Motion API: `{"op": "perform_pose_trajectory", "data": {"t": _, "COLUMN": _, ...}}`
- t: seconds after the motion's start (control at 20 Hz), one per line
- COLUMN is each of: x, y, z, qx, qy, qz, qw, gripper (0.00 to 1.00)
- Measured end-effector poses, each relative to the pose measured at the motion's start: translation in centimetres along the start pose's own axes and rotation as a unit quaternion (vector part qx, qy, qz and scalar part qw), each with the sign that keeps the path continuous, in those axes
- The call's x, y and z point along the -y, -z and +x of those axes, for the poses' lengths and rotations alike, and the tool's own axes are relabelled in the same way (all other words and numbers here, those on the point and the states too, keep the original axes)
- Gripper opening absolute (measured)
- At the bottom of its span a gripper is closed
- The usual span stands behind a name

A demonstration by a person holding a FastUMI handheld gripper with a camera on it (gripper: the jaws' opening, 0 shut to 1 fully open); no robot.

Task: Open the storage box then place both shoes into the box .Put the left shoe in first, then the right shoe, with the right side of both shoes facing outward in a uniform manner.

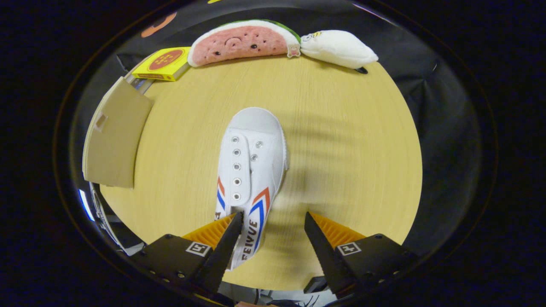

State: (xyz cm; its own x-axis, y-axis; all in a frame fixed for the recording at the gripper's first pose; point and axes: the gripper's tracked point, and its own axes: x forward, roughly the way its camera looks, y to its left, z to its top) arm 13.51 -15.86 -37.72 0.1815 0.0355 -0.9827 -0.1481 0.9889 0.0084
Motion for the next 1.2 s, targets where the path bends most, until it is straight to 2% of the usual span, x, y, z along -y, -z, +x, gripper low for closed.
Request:
{"op": "perform_pose_trajectory", "data": {"t": 0.1, "x": 0.0, "y": -0.2, "z": 0.9, "qx": -0.011, "qy": 0.008, "qz": 0.006, "qw": 1.000, "gripper": 0.83}}
{"op": "perform_pose_trajectory", "data": {"t": 0.2, "x": -0.5, "y": -0.3, "z": 1.3, "qx": -0.015, "qy": -0.013, "qz": 0.015, "qw": 1.000, "gripper": 0.81}}
{"op": "perform_pose_trajectory", "data": {"t": 0.25, "x": -0.7, "y": -0.5, "z": 1.3, "qx": -0.015, "qy": -0.024, "qz": 0.017, "qw": 0.999, "gripper": 0.75}}
{"op": "perform_pose_trajectory", "data": {"t": 0.4, "x": -1.8, "y": -0.4, "z": 1.4, "qx": -0.015, "qy": -0.061, "qz": 0.047, "qw": 0.997, "gripper": 0.28}}
{"op": "perform_pose_trajectory", "data": {"t": 0.45, "x": -1.7, "y": -0.4, "z": 1.3, "qx": -0.013, "qy": -0.067, "qz": 0.055, "qw": 0.996, "gripper": 0.28}}
{"op": "perform_pose_trajectory", "data": {"t": 0.5, "x": -1.4, "y": -0.4, "z": 1.3, "qx": -0.012, "qy": -0.072, "qz": 0.079, "qw": 0.994, "gripper": 0.22}}
{"op": "perform_pose_trajectory", "data": {"t": 0.55, "x": -1.6, "y": -0.3, "z": 1.8, "qx": -0.020, "qy": -0.087, "qz": 0.098, "qw": 0.991, "gripper": 0.08}}
{"op": "perform_pose_trajectory", "data": {"t": 0.6, "x": -1.6, "y": -0.2, "z": 1.3, "qx": -0.022, "qy": -0.099, "qz": 0.100, "qw": 0.990, "gripper": 0.01}}
{"op": "perform_pose_trajectory", "data": {"t": 0.85, "x": -2.0, "y": 0.1, "z": 0.7, "qx": -0.008, "qy": -0.116, "qz": 0.111, "qw": 0.987, "gripper": 0.01}}
{"op": "perform_pose_trajectory", "data": {"t": 1.2, "x": -3.8, "y": -0.7, "z": -2.8, "qx": 0.039, "qy": -0.159, "qz": 0.139, "qw": 0.977, "gripper": 0.01}}
